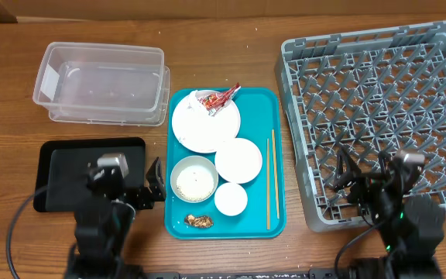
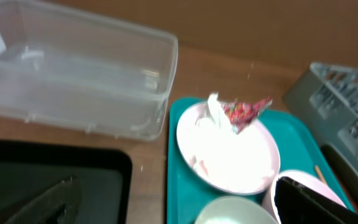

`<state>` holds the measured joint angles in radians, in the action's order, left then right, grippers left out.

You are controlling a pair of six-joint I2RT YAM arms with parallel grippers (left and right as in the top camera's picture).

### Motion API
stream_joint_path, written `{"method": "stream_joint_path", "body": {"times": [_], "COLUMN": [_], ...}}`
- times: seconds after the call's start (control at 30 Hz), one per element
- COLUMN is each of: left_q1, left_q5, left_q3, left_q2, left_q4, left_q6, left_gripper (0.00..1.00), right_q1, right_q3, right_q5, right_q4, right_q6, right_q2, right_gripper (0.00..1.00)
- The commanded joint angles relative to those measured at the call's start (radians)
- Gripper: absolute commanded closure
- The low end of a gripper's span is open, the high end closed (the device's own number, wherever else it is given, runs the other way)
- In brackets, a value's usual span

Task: Sort waste into correct bins and load items into the dishwasher
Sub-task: 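Move the left gripper toward the tissue and red wrapper on the plate, then grasp the white tissue with the left gripper and drop it in the clear bin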

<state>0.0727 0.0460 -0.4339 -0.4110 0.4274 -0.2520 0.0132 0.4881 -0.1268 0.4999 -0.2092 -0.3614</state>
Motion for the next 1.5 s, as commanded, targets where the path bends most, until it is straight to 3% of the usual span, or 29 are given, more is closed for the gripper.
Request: {"method": "stream_joint_path", "body": {"times": [0.0,0.23,0.37,0.5,0.6,0.87,1.03,1.33,1.4,1.47], "left_q1": [0.005,0.005,0.005,0.006,0.032,0.178,0.266,0.302,0.302,0.302], "left_q5": [0.06,0.072,0.076,0.143,0.182,0.109,-0.014,-0.133,-0.132,-0.132], "left_q3": [-0.195,-0.607,-0.709,-0.712,-0.712,-0.714,-0.714,-0.714,-0.714,-0.714], "left_q2": [-0.185,-0.528,-0.639,-0.698,-0.768,-1.011,-1.178,-1.417,-1.452,-1.477], "left_q4": [0.082,0.529,0.636,0.557,0.425,0.206,0.099,0.011,0.007,0.008], "left_q6": [0.047,0.06,0.068,0.069,0.069,0.073,0.073,0.072,0.072,0.072], "left_gripper": [0.0,0.0,0.0,0.0,0.07,0.11,0.11,0.13,0.16,0.25], "right_q1": [0.004,0.004,0.004,0.004,0.004,0.004,0.004,0.004,0.004,0.004], "right_q3": [0.154,0.439,0.509,0.513,0.513,0.513,0.513,0.513,0.513,0.513], "right_q5": [-0.006,-0.005,-0.005,-0.006,-0.005,-0.005,-0.005,-0.005,-0.005,-0.005], "right_q4": [0.089,0.388,0.46,0.468,0.468,0.47,0.477,0.483,0.483,0.483], "right_q6": [-0.004,0.023,0.03,0.03,0.03,0.03,0.03,0.03,0.03,0.03], "right_q2": [-0.136,-0.406,-0.481,-0.487,-0.487,-0.487,-0.487,-0.487,-0.487,-0.487], "right_gripper": [0.0,0.0,0.0,0.0,0.0,0.0,0.0,0.0,0.0,0.0]}}
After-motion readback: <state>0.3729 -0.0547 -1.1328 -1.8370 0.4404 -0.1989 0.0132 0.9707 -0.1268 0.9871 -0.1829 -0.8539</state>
